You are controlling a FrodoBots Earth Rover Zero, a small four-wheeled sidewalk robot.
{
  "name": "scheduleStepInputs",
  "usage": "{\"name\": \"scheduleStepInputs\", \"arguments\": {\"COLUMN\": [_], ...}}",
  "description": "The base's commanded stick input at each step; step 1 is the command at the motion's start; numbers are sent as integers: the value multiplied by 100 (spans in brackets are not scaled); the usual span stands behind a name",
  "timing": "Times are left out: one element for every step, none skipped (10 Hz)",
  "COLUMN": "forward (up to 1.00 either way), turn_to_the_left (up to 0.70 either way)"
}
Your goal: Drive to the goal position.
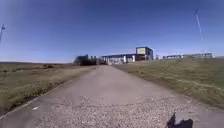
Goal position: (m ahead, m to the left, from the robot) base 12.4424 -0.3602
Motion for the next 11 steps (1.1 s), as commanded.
{"name": "scheduleStepInputs", "arguments": {"forward": [100,100,100,100,100,100,100,100,100,100,100], "turn_to_the_left": [0,0,0,0,0,0,0,0,0,0,0]}}
